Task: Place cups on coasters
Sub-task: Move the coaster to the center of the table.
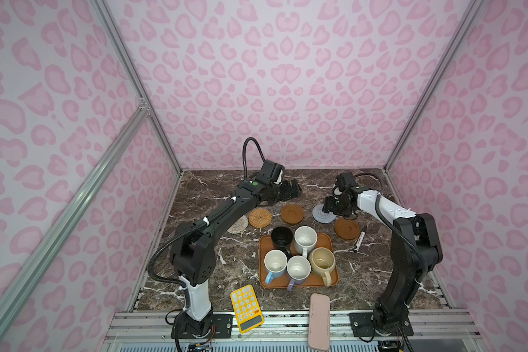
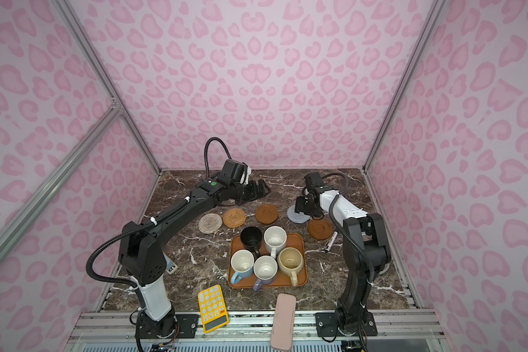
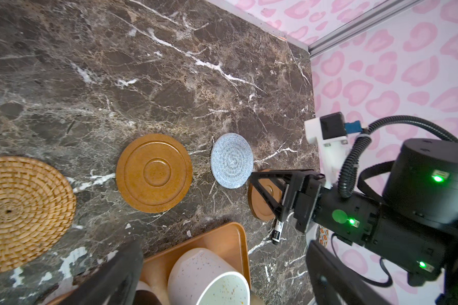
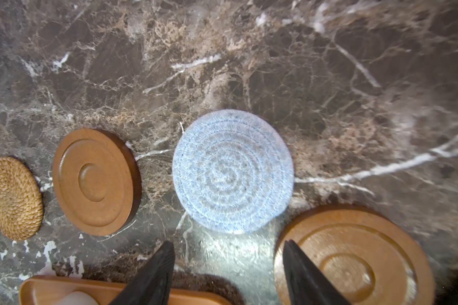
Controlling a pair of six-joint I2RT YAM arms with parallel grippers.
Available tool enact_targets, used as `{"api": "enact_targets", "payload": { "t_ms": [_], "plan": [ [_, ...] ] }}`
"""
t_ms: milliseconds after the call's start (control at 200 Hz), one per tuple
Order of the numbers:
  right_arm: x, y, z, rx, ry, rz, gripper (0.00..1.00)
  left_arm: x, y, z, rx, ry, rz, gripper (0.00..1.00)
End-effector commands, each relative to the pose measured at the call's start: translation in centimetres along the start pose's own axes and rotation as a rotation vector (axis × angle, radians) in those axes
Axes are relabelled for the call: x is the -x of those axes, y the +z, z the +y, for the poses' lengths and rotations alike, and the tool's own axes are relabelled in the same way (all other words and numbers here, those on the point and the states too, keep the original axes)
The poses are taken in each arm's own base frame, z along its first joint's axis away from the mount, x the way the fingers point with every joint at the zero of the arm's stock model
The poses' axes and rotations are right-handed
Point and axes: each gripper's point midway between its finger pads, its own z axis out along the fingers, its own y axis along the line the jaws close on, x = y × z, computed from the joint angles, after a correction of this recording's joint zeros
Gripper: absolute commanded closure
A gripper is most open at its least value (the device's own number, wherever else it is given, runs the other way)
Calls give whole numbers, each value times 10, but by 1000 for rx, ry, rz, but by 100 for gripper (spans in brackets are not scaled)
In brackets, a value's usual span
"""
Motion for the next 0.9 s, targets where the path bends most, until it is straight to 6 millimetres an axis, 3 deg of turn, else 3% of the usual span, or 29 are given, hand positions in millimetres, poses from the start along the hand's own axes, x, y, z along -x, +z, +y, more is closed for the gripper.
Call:
{"api": "enact_targets", "payload": {
  "t_ms": [0,375,595,900],
  "plan": [
    [5,14,2,11,3,-6,33,-5,11,1,6,-32,28,3],
    [4,44,-7,-38,-19,49,45,-14,31,4,41,-21,48,3],
    [-12,63,-12,-52,-17,112,46,-14,33,6,49,-35,48,3],
    [-36,68,-2,-97,-66,173,47,-16,30,9,58,-43,47,3]
  ]
}}
